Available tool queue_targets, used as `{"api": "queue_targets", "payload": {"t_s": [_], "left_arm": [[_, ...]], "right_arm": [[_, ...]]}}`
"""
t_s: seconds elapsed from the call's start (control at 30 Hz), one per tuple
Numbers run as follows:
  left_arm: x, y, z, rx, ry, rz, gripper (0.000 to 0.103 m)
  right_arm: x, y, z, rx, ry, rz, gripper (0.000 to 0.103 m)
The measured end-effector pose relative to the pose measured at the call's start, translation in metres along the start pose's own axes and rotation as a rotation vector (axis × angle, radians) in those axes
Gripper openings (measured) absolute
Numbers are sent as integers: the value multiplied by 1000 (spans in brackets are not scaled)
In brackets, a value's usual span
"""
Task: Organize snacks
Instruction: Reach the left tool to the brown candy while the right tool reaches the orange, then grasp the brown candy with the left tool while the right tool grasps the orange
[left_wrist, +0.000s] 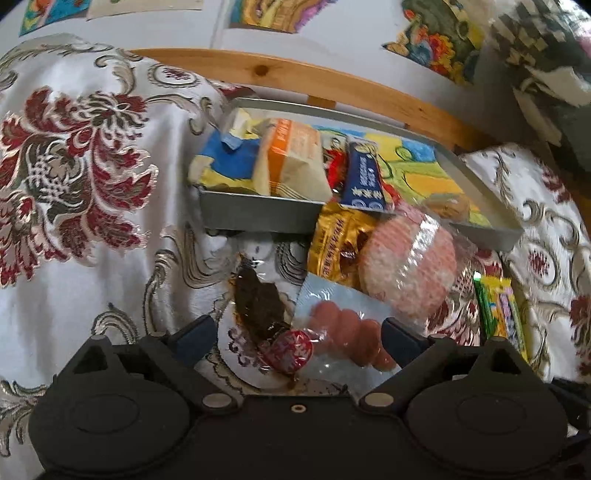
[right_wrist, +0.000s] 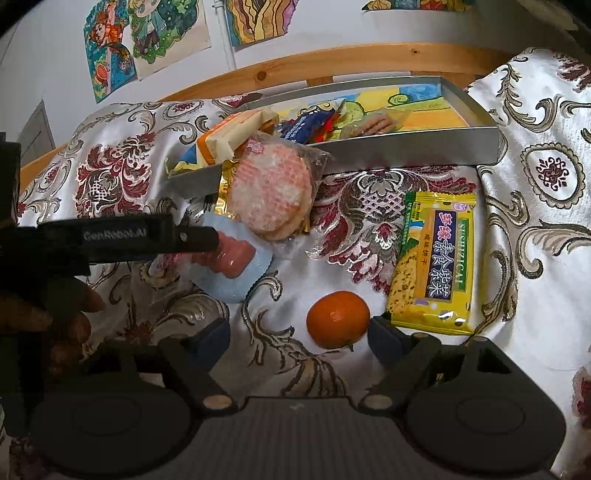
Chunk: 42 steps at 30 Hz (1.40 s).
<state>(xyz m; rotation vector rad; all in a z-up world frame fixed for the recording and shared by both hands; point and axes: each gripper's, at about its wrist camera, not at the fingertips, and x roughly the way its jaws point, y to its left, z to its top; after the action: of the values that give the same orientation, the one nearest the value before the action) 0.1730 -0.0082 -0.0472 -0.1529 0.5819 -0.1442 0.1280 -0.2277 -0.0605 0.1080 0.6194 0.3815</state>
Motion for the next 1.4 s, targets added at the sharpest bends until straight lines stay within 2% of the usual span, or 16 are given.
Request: {"api": "queue_targets", "payload": {"t_s": [0.1, 0.17, 0.23, 0.47, 0.57, 0.67, 0.97, 1.13, 1.4], "left_arm": [[2, 1, 2, 2, 15, 15, 88], [2, 6, 4, -39, 23, 19, 82], [2, 10, 5, -66, 27, 13, 80], [2, 12, 3, -122, 43, -34, 61], [1, 12, 1, -138, 43, -39, 59], [-1, 11, -1, -150, 44, -49, 54], [-16, 2, -9, -141, 108, -62, 51], [-27, -1, -19, -154, 156, -69, 51], [-33, -3, -21, -135, 162, -58, 53]], "right_arm": [[-1, -1, 0, 10, -6, 1, 80], [-1, -2, 0, 22, -11, 3, 69], [-2, -4, 0, 32, -12, -3, 62], [-1, -3, -2, 37, -17, -24, 44], [0, 0, -4, 21, -15, -24, 38], [1, 2, -5, 9, -16, -25, 37], [-2, 11, -5, -8, 25, -37, 37], [-8, 19, -6, -32, 62, -49, 37], [-19, 22, -9, -15, 59, -40, 37]]}}
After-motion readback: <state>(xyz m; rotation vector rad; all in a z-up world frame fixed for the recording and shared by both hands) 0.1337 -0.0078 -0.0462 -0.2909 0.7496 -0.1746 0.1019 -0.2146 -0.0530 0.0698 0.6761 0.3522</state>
